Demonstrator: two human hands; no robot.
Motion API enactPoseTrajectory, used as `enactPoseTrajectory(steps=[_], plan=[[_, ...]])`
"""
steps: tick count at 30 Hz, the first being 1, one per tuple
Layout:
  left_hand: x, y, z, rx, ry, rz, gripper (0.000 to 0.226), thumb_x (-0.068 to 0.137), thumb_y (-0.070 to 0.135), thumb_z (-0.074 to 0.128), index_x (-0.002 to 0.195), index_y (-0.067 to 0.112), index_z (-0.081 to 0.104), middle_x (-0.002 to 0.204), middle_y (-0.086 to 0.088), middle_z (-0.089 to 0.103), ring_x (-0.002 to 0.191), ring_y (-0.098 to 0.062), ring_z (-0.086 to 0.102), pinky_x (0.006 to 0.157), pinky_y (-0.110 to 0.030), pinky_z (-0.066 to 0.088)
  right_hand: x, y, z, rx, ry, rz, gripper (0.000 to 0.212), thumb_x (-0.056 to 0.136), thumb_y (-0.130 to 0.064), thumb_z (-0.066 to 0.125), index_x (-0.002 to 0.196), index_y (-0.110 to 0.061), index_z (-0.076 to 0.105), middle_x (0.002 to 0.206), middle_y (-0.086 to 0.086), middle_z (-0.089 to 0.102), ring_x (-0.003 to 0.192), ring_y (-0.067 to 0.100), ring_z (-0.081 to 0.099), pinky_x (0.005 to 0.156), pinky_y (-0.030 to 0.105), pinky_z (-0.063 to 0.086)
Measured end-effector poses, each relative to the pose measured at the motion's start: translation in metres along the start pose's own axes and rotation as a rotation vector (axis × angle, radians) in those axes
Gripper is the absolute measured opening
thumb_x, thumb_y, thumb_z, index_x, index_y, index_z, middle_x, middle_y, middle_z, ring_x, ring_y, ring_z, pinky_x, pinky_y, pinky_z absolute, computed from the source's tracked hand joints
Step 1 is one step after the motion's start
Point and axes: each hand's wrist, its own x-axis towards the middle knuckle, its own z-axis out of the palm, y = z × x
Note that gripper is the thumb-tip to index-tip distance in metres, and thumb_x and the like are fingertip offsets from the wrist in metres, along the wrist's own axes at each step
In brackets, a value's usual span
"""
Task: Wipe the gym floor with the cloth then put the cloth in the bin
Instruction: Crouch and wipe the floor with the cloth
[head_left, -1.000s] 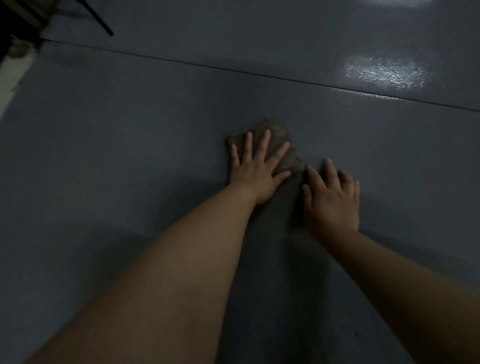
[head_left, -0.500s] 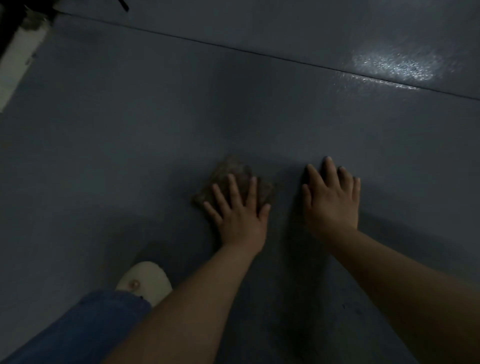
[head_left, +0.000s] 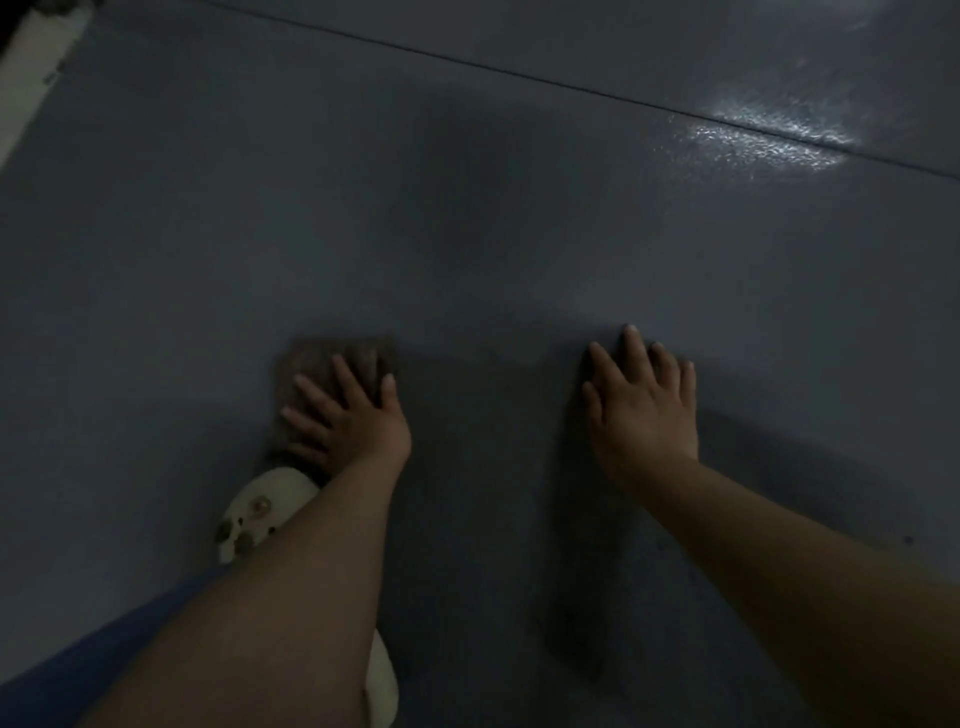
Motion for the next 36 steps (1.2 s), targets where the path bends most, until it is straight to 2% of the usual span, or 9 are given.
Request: enactPoseTrajectory(steps=[5,10,15,17,21,24,28,32,36], plan=[[-0.053,0.002,0.024,-0.059,-0.005,-0.022,0.063,0.098,0.052,0.024,0.151,0.033,-0.004,0.158,-0.007,-0.017,0.143,-0.038,-0.013,0.113,-0.057,-0.002,-0.017,0.011,0.007,0.015,-0.002,0.014,0.052,0.101,-0.042,0.022,0.151,-0.032,0.013,0.160,0.002,-0.005,0.146,0.030,-0.002,0.116,0.045,-0.006],[-0.101,0.012,0.048,0.213,-0.020,0.460,0.067,0.095,0.057,0.025,0.146,0.037,-0.014,0.156,-0.010,-0.022,0.141,-0.041,-0.018,0.110,-0.061,-0.007,-0.028,0.018,0.016,0.011,0.005,0.030,0.053,0.101,-0.044,0.020,0.151,-0.032,0.008,0.160,0.003,-0.005,0.146,0.029,-0.005,0.116,0.044,-0.008],[-0.057,0.011,0.030,0.399,-0.014,0.803,0.069,0.094,0.060,0.026,0.145,0.040,-0.015,0.156,-0.005,-0.024,0.142,-0.039,-0.019,0.111,-0.060,-0.007,-0.038,0.022,0.021,0.012,0.030,0.043,0.053,0.101,-0.043,0.022,0.151,-0.032,0.011,0.160,0.004,-0.003,0.146,0.030,-0.003,0.116,0.045,-0.007],[-0.034,0.014,0.019,0.341,-0.006,0.730,0.067,0.094,0.058,0.027,0.148,0.039,-0.008,0.157,-0.004,-0.020,0.143,-0.037,-0.016,0.112,-0.058,-0.005,-0.045,0.026,0.022,0.023,0.037,0.051,0.053,0.101,-0.042,0.023,0.151,-0.031,0.012,0.160,0.005,-0.002,0.146,0.030,-0.002,0.116,0.045,-0.007],[-0.029,0.018,0.017,0.070,-0.005,0.278,0.063,0.097,0.055,0.024,0.151,0.034,-0.003,0.158,-0.006,-0.018,0.143,-0.038,-0.015,0.113,-0.057,-0.003,-0.059,0.037,0.025,0.032,0.015,0.069,0.053,0.101,-0.042,0.021,0.151,-0.031,0.008,0.160,0.004,-0.005,0.146,0.029,-0.004,0.116,0.044,-0.009],[-0.060,0.019,0.029,0.088,-0.020,0.283,0.063,0.097,0.054,0.024,0.151,0.034,-0.004,0.157,-0.007,-0.020,0.143,-0.039,-0.016,0.113,-0.057,-0.004,-0.065,0.045,0.026,0.057,0.031,0.092,0.052,0.102,-0.041,0.021,0.151,-0.030,0.010,0.160,0.003,-0.004,0.146,0.028,-0.004,0.116,0.044,-0.009],[-0.118,0.028,0.054,0.172,-0.032,0.485,0.067,0.095,0.055,0.029,0.150,0.036,-0.004,0.157,-0.011,-0.020,0.141,-0.043,-0.017,0.111,-0.060,-0.006,-0.073,0.057,0.030,0.084,0.095,0.110,0.053,0.100,-0.044,0.016,0.151,-0.029,0.014,0.160,0.003,0.000,0.146,0.029,-0.003,0.115,0.042,-0.010],[-0.187,0.042,0.078,0.331,-0.175,0.848,0.070,0.095,0.056,0.029,0.144,0.037,-0.017,0.154,-0.009,-0.028,0.139,-0.043,-0.024,0.107,-0.057,-0.018,-0.081,0.071,0.034,0.132,0.172,0.143,0.061,0.094,-0.047,0.010,0.150,-0.027,0.023,0.159,0.005,0.011,0.145,0.028,0.004,0.116,0.040,-0.008],[-0.205,0.049,0.080,0.452,-0.325,1.108,0.066,0.098,0.049,0.027,0.145,0.041,-0.018,0.153,-0.004,-0.032,0.138,-0.038,-0.030,0.105,-0.055,-0.022,-0.086,0.076,0.037,0.231,0.305,0.254,0.047,0.101,-0.035,0.028,0.144,-0.017,0.036,0.155,0.010,0.023,0.143,0.032,0.015,0.119,0.044,0.006]])
